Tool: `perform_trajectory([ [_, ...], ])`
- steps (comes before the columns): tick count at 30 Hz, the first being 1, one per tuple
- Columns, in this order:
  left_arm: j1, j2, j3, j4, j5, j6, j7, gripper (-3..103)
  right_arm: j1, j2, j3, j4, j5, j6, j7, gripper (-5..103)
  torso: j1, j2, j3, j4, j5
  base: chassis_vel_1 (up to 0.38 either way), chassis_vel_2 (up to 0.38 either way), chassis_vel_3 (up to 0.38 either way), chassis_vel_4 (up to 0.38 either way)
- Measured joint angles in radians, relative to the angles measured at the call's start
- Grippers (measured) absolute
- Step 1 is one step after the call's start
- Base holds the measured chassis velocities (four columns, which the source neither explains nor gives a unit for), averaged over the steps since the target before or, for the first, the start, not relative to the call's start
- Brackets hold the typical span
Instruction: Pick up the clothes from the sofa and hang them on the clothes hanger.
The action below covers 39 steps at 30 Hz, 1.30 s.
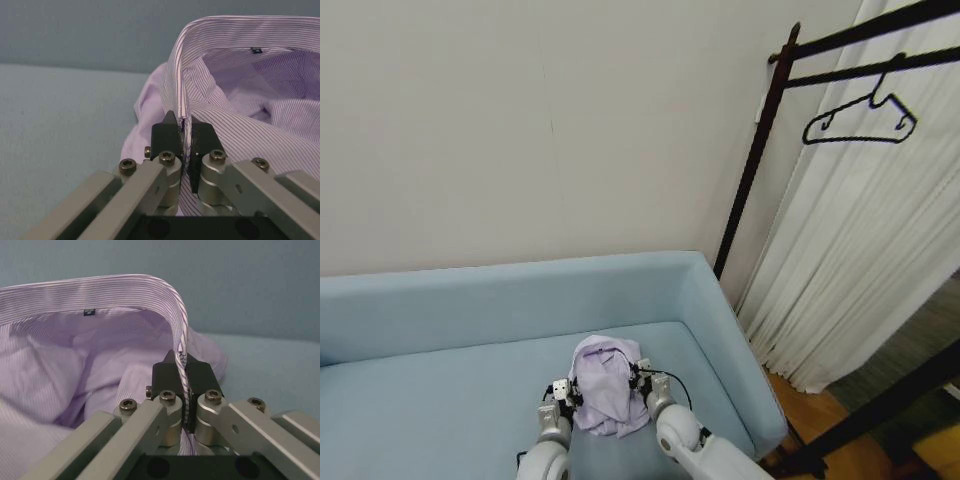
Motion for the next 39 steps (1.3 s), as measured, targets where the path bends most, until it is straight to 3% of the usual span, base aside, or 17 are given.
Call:
perform_trajectory([
  [10, -0.067, 0.072, -0.058, -0.094, 0.012, -0.054, 0.050, 3, 0.120, -0.113, 0.007, 0.158, 0.078, -0.025, 0.018, 1, 0.000, 0.000, 0.000, -0.0001, 0.0000, 0.000, 0.000, 0.000, 0.000],
  [16, -0.092, 0.145, -0.109, -0.156, -0.024, -0.055, 0.063, 3, 0.215, -0.133, -0.029, 0.198, 0.134, -0.050, 0.032, 1, 0.000, 0.000, 0.000, -0.0004, -0.0001, 0.000, 0.000, 0.000, 0.000],
  [19, -0.094, 0.191, -0.143, -0.192, -0.046, -0.055, 0.055, 3, 0.288, -0.119, -0.065, 0.190, 0.152, -0.057, 0.032, 1, 0.000, 0.000, 0.000, 0.0010, -0.0001, 0.000, 0.000, 0.000, 0.000],
  [23, -0.166, 0.304, -0.165, -0.246, -0.131, -0.024, 0.021, 3, 0.387, -0.131, -0.103, 0.218, 0.211, -0.083, 0.041, 1, 0.000, 0.000, 0.000, -0.0004, -0.0003, 0.000, 0.000, 0.000, 0.000],
  [29, -0.217, 0.379, -0.178, -0.283, -0.194, -0.001, 0.005, 3, 0.483, -0.151, -0.138, 0.244, 0.279, -0.103, 0.062, 1, 0.000, 0.000, 0.000, -0.0004, -0.0001, 0.000, 0.000, 0.000, 0.000],
  [33, -0.301, 0.467, -0.205, -0.334, -0.306, 0.038, -0.029, 3, 0.677, -0.192, -0.185, 0.267, 0.383, -0.128, 0.087, 1, 0.000, 0.000, 0.000, 0.0002, -0.0003, 0.000, 0.000, 0.000, 0.000],
  [39, -0.405, 0.552, -0.223, -0.310, -0.388, 0.054, -0.047, 3, 0.820, -0.231, -0.195, 0.242, 0.447, -0.144, 0.081, 1, 0.000, 0.000, 0.000, -0.0003, -0.0001, 0.000, 0.000, 0.000, 0.000],
])
